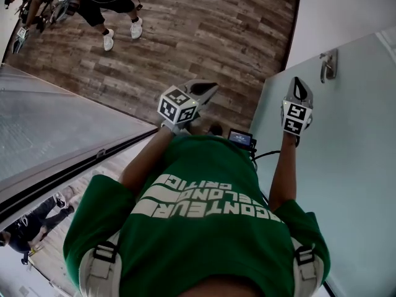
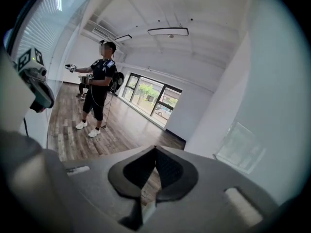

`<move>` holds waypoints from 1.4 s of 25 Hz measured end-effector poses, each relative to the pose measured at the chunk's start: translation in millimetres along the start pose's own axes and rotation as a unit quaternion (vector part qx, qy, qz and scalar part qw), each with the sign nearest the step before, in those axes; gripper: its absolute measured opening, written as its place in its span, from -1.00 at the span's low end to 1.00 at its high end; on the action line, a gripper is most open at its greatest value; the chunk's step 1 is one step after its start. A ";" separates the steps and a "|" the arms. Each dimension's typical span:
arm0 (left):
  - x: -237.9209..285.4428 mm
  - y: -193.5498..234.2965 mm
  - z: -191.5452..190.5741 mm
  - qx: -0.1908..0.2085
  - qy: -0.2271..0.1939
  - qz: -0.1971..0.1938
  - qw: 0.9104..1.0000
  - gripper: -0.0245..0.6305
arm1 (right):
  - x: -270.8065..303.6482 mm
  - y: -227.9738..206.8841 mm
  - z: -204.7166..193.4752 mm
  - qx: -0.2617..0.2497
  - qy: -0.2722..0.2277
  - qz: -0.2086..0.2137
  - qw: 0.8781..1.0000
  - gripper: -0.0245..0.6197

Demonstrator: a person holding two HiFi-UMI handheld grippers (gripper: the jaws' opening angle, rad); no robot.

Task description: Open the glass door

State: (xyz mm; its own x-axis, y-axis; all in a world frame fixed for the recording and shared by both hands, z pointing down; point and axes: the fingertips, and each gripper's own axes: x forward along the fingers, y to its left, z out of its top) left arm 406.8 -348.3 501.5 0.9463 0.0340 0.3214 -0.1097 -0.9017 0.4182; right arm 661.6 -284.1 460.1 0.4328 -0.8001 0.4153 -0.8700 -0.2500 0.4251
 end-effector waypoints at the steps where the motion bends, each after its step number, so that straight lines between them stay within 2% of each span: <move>1: -1.4 0.6 -0.5 -0.001 -0.001 0.002 1.000 -0.87 | -2.1 7.2 3.8 0.002 -0.005 0.010 1.000 -0.94; 11: -15.5 1.3 -9.6 -0.010 -0.002 0.016 1.000 -0.87 | -21.1 67.8 27.2 0.012 -0.037 0.086 0.996 -0.94; 19: -26.1 1.1 -13.5 -0.008 -0.008 0.022 1.000 -0.87 | -33.3 115.2 27.7 0.019 -0.043 0.133 0.990 -0.94; 35: -32.0 1.3 -19.4 -0.014 -0.017 0.034 0.999 -0.87 | -39.5 198.3 44.3 0.000 -0.049 0.248 0.967 -0.94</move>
State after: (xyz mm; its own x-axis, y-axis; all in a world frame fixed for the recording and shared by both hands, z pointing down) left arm 370.4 -342.2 508.2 0.9459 -0.0419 0.3218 -0.1826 -0.8886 0.4209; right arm 461.5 -326.2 492.3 -0.0629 -0.8693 0.4902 -0.9648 0.1786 0.1929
